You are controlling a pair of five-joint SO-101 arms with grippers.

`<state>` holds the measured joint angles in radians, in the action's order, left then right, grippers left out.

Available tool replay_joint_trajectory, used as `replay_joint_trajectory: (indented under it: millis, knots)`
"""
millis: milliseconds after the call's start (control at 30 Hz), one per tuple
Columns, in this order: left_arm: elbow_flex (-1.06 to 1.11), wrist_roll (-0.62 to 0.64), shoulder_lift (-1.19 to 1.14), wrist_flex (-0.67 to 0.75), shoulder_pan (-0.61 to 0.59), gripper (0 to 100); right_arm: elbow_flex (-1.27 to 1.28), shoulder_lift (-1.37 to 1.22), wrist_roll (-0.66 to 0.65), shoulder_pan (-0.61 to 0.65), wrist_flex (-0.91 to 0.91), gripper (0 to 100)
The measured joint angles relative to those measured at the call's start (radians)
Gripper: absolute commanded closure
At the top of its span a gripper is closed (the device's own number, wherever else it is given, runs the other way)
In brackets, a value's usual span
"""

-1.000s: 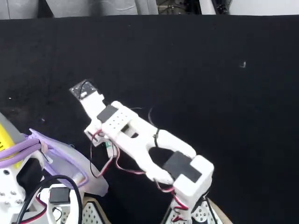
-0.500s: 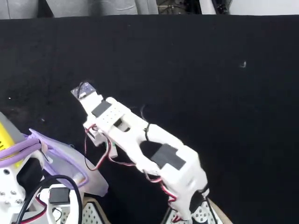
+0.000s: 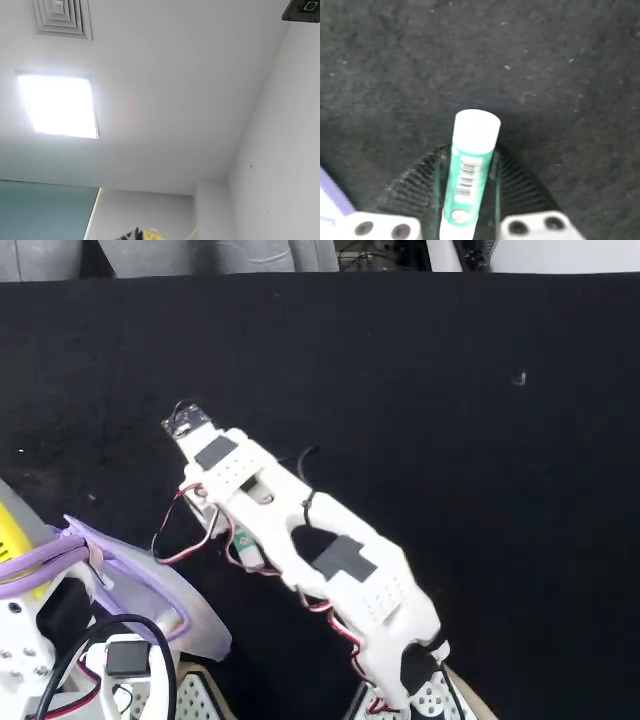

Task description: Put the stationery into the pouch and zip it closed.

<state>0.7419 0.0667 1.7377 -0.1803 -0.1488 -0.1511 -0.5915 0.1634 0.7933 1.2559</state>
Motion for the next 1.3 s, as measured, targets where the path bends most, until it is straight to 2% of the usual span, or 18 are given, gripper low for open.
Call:
replay_joint_trajectory:
  millis: [167,300,633,800,900,1033,1300]
  knots:
    - [0.000,0.000,0.000,0.000,0.000,97,-0.006,0.014,-0.040,-0.054,0.014,98.8]
    - [0.000,0.000,0.000,0.000,0.000,97,-0.006,0.121,-0.044,-0.141,0.026,98.8]
    - [0.000,0.000,0.000,0.000,0.000,97,-0.006,0.692,-0.130,-0.275,0.026,98.8]
    - [0.000,0.000,0.000,0.000,0.000,97,-0.006,1.000,-0.164,-0.293,0.028,98.8]
    - [0.000,0.000,0.000,0.000,0.000,97,0.000,1.174,-0.199,-0.253,0.028,98.8]
    - [0.000,0.000,0.000,0.000,0.000,97,0.094,1.402,-0.218,-0.138,-0.018,98.8]
    - [0.000,0.000,0.000,0.034,0.000,97,0.493,1.843,-0.358,0.186,-0.272,98.8]
